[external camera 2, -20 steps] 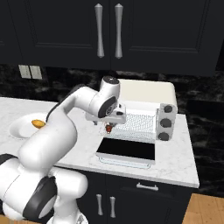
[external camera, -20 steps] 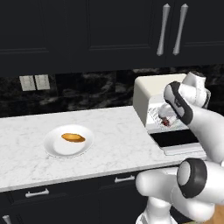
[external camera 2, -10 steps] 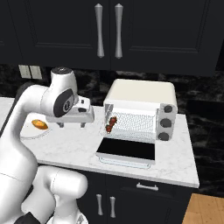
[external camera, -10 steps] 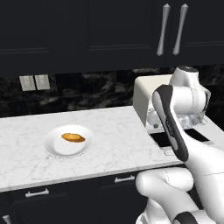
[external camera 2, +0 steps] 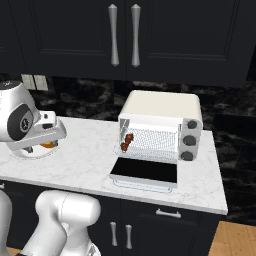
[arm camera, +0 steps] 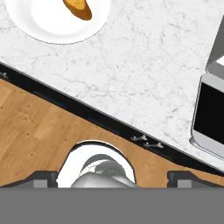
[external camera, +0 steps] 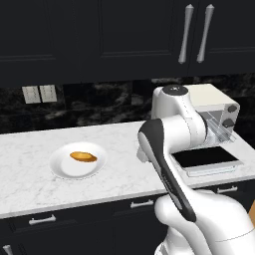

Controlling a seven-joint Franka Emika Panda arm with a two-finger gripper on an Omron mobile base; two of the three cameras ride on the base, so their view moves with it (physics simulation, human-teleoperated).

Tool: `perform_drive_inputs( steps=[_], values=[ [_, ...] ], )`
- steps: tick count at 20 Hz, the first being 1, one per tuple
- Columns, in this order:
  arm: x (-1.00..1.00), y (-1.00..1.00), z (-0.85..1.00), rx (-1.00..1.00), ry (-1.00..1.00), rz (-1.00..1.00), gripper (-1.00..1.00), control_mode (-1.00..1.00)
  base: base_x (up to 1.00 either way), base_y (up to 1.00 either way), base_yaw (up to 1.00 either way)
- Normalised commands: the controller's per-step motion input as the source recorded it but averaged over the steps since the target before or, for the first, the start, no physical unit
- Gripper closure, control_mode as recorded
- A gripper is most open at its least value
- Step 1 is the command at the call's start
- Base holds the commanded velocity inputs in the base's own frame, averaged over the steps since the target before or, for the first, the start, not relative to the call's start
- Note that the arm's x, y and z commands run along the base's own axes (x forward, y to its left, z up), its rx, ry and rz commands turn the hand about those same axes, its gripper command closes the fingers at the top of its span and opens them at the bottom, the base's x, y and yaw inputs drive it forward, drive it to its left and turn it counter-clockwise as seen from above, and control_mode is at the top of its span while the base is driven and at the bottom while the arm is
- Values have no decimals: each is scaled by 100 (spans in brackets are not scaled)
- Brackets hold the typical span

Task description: Pick up the kebab skewer and baguette bread, and place them inside the toaster oven. Close the toaster oven door and start by setting the timer.

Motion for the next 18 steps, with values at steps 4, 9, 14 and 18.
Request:
perform_drive_inputs(
  steps=[4, 9, 14, 18],
  values=[
    [57, 100, -8, -1, 4, 28, -100, -100, 0, 0, 0],
    [70, 95, -27, 0, 0, 30, -100, -100, 0, 0, 0],
    [67, 78, -45, -1, 0, 22, -100, -100, 0, 0, 0],
    [80, 24, -39, -2, 0, 12, -100, -100, 0, 0, 0]
  ],
)
